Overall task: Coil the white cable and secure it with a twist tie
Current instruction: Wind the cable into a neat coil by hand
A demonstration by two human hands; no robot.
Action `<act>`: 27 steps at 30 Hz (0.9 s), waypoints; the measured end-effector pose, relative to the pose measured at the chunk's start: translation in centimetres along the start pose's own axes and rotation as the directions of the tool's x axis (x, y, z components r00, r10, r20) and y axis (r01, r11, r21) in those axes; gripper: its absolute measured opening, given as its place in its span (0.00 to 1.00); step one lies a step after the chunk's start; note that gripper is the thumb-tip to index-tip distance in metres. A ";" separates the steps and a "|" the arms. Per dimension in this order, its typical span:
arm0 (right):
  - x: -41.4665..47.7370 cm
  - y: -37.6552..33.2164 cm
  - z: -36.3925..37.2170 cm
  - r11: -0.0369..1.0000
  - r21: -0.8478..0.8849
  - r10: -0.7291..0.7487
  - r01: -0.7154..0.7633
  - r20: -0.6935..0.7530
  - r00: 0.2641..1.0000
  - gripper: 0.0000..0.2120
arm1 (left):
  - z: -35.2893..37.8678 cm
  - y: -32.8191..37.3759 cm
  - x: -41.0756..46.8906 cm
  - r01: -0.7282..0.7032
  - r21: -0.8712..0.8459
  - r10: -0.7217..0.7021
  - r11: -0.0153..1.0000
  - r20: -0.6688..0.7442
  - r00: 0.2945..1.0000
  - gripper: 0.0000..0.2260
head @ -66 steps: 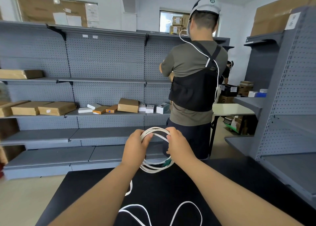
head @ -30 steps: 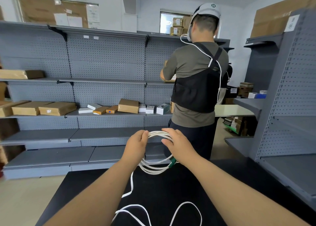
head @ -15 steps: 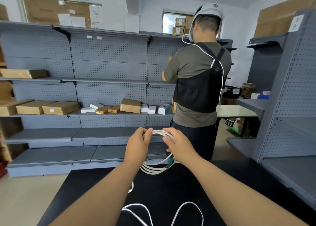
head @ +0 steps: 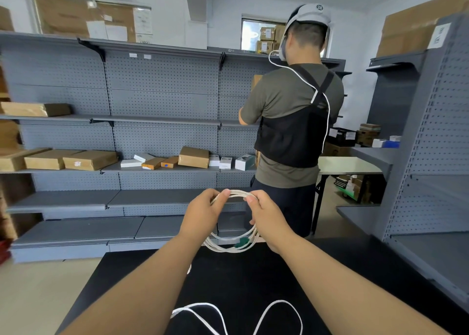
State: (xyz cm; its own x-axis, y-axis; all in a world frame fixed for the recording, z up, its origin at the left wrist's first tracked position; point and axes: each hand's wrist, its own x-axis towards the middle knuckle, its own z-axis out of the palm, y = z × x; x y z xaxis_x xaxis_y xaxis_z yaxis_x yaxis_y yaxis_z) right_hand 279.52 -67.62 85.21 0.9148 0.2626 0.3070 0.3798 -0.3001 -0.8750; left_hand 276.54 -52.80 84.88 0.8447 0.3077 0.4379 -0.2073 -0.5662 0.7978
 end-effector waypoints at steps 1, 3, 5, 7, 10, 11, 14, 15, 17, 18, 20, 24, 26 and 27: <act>0.0 0.1 0.0 0.999 0.038 0.018 -0.017 -0.029 0.999 0.08 | 0.0 -0.1 -0.1 0.035 -0.046 -0.035 0.998 0.006 0.999 0.17; 0.1 0.2 0.1 0.994 0.098 0.051 -0.045 -0.060 0.997 0.08 | 0.0 -0.2 -0.2 0.078 -0.117 -0.078 0.990 0.009 0.997 0.18; 0.1 0.3 0.1 0.992 0.110 0.063 -0.058 -0.043 0.997 0.08 | 0.2 -0.1 -0.2 0.056 -0.099 -0.060 0.994 -0.030 0.998 0.18; 0.1 0.2 0.1 0.989 0.132 0.067 -0.067 0.004 0.998 0.08 | 0.3 -0.1 -0.2 0.008 -0.042 -0.011 0.999 -0.073 0.997 0.17; 0.2 0.0 -0.2 0.985 0.153 0.071 -0.081 0.069 0.995 0.09 | 0.0 0.0 0.0 -0.060 0.051 0.064 0.997 -0.092 0.994 0.16; 0.3 -0.1 -0.4 0.984 0.156 0.073 -0.085 0.083 0.994 0.09 | -0.1 0.0 0.1 -0.079 0.082 0.086 0.993 -0.083 0.993 0.16; 0.5 -0.3 -0.6 0.972 0.210 0.084 -0.110 0.129 0.988 0.10 | -0.3 0.0 0.4 -0.128 0.152 0.133 0.980 -0.028 0.991 0.15; 0.5 -0.4 -0.6 0.969 0.219 0.088 -0.118 0.146 0.985 0.10 | -0.3 0.1 0.5 -0.139 0.164 0.143 0.977 -0.009 0.990 0.15; 0.6 -0.3 -0.5 0.966 0.212 0.109 -0.146 0.178 0.978 0.13 | -0.3 0.1 0.7 -0.153 0.173 0.151 0.973 0.024 0.988 0.14; 0.6 -0.3 -0.5 0.965 0.207 0.124 -0.163 0.191 0.974 0.13 | -0.4 0.1 0.8 -0.158 0.180 0.154 0.971 0.040 0.987 0.14; 0.7 -0.1 -0.3 0.957 0.217 0.149 -0.193 0.204 0.967 0.14 | -0.4 0.1 0.9 -0.162 0.194 0.152 0.968 0.064 0.986 0.14; 0.5 -0.1 0.0 0.943 0.256 0.162 -0.211 0.198 0.967 0.14 | -0.4 -0.2 0.8 -0.133 0.183 0.124 0.974 0.056 0.991 0.14; 0.5 0.0 0.2 0.961 0.211 0.151 -0.180 0.148 0.977 0.13 | -0.3 -0.4 0.7 -0.105 0.149 0.099 0.983 0.044 0.994 0.16; 0.5 0.0 0.3 0.964 0.206 0.148 -0.170 0.118 0.982 0.13 | -0.3 -0.4 0.6 -0.088 0.127 0.084 0.988 0.043 0.996 0.17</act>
State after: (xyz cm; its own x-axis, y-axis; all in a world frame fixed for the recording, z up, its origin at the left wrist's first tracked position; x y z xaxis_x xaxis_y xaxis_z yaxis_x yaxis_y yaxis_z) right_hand 279.92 -67.21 85.26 0.9384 0.3210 0.1275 0.1818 -0.1451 -0.9726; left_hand 277.03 -52.17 84.94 0.8451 0.2259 0.4846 -0.2169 -0.6837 0.6968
